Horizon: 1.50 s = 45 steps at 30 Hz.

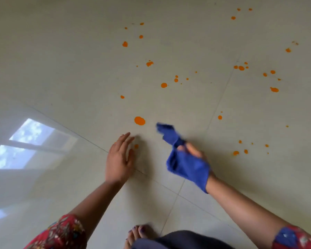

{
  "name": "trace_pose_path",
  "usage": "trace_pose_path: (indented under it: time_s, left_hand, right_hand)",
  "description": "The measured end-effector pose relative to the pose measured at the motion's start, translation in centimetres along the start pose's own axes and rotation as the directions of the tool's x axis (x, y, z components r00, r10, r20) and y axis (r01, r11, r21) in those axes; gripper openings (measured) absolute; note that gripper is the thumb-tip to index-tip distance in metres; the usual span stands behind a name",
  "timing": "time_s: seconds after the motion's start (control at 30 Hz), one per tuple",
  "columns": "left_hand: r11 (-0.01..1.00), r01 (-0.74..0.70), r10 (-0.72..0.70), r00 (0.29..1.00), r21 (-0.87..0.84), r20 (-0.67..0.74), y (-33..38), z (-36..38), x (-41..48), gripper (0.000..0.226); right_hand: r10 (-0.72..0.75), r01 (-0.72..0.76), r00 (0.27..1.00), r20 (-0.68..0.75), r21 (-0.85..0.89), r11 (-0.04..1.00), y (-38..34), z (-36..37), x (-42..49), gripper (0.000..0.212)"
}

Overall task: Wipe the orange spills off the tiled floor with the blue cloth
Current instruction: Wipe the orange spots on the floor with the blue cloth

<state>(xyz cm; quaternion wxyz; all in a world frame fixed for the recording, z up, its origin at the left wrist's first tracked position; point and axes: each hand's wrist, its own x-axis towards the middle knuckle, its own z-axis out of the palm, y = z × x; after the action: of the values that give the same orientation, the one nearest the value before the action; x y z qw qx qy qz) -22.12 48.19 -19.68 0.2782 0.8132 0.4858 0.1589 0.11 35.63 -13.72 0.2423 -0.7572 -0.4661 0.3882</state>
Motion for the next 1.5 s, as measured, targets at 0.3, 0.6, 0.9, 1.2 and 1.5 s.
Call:
trace_pose_path:
  time_s: [0.3, 0.6, 0.9, 1.2, 1.5]
  left_hand:
    - [0.968, 0.247, -0.252, 0.923, -0.053, -0.29, -6.3, -1.9, -0.5, 0.052]
    - [0.923, 0.382, -0.372, 0.862, -0.043, -0.344, -7.3, -1.8, 0.2, 0.051]
    - [0.917, 0.394, -0.39, 0.848, -0.065, -0.357, -7.4, -1.8, 0.3, 0.052]
    - [0.917, 0.385, -0.395, 0.846, -0.102, -0.358, -7.4, -1.7, 0.3, 0.05]
    - [0.913, 0.405, -0.33, 0.81, 0.053, -0.485, -13.0, -7.1, 2.6, 0.051]
  right_hand:
    - [-0.516, 0.681, 0.718, 0.468, -0.625, 0.382, -0.8, 11.8, 5.2, 0.057]
    - [-0.489, 0.496, 0.832, 0.262, -0.744, 0.447, -0.4, 9.8, 8.1, 0.058]
    - [-0.455, 0.436, 0.872, 0.184, -0.714, 0.548, -5.9, 12.7, 17.2, 0.053]
    - [-0.575, 0.587, 0.767, 0.285, -0.673, 0.45, -5.0, 13.7, 11.7, 0.051]
    - [-0.499, 0.341, 0.866, 0.04, -0.776, 0.53, -3.9, 11.2, 16.6, 0.054]
